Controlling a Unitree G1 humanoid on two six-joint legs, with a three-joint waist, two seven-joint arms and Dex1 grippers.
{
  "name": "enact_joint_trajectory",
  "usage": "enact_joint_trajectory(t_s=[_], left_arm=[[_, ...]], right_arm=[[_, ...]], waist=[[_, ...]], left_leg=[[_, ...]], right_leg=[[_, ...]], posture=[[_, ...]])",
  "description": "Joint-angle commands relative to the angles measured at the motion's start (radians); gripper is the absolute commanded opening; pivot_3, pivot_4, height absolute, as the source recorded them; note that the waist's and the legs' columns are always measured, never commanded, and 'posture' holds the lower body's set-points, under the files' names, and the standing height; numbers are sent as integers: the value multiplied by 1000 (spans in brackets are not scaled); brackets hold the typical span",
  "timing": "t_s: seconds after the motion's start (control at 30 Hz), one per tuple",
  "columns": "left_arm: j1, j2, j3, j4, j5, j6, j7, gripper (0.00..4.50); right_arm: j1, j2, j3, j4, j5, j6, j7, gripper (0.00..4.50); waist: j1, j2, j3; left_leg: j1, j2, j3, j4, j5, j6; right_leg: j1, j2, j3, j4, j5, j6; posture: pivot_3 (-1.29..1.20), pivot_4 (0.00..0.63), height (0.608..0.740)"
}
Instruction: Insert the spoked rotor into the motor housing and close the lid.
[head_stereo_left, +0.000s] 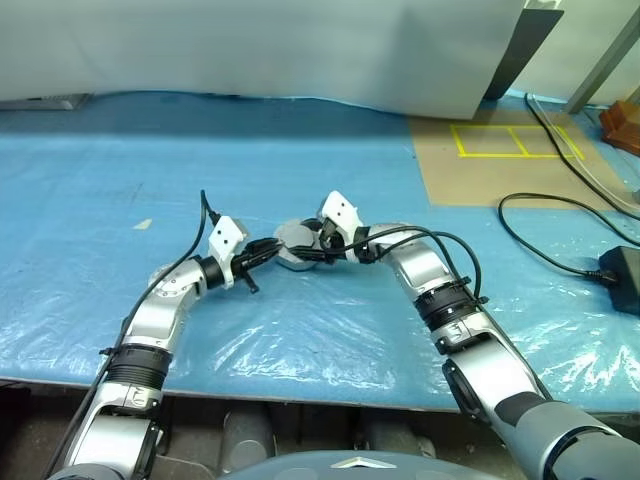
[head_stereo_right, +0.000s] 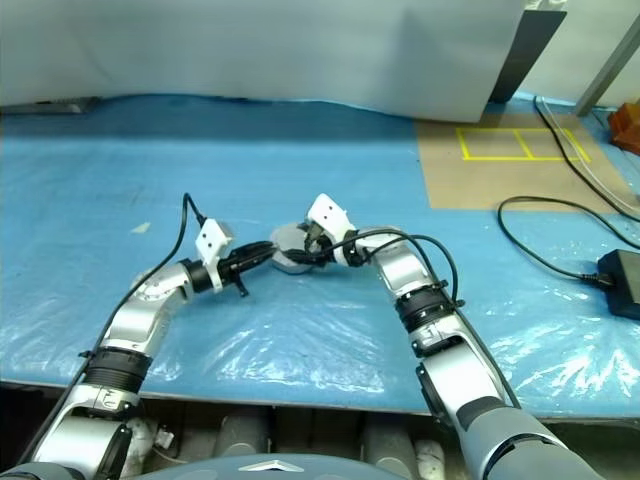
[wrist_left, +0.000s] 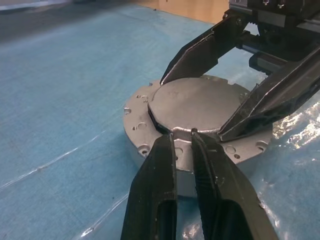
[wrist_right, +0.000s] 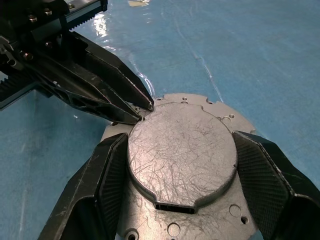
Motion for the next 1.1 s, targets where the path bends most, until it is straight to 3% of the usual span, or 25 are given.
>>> enact_joint_trajectory(t_s=[0.03,0.17,0.33,0.53,0.8,0.93,1.1], left_arm=[[-11,3,-4,25,11,-24,-8,589],[-13,6,-10,64,28,-52,-14,589],[-26,-1,-12,96,33,-75,-11,589],[-38,-14,-22,114,40,-93,-11,589],[-53,-17,-19,146,43,-110,-18,589],[-56,-16,-21,153,45,-114,-22,589],[-58,-14,-21,155,48,-115,-23,589]], right_arm=[[63,-17,46,35,-23,74,27,2922],[73,-22,47,21,-32,62,12,2922],[83,-11,18,-52,18,62,33,4469],[80,-12,18,-94,-20,-71,-27,4469],[-5,17,-95,-91,22,-174,-158,4469],[-6,12,-171,-129,108,-51,-153,4469],[1,-79,-302,-97,356,530,-49,4469]], waist=[[0,0,0],[1,0,0],[1,0,0],[1,0,0],[1,0,1],[2,0,1],[6,0,1]], left_leg=[[0,0,0,0,0,0],[1,0,0,0,0,0],[1,0,0,0,0,0],[1,0,0,1,0,0],[-3,-1,0,1,0,0],[-3,0,0,0,0,0],[-3,-1,0,1,0,0]], right_leg=[[0,0,0,0,0,0],[1,0,0,0,0,-1],[1,0,0,0,0,-1],[1,0,0,0,-1,-2],[-3,0,0,0,0,0],[-3,0,0,0,0,1],[-2,0,0,0,0,1]], posture=[[0,150,740],[0,150,740],[0,150,740],[0,150,740],[0,150,740],[0,150,740],[0,150,740]])
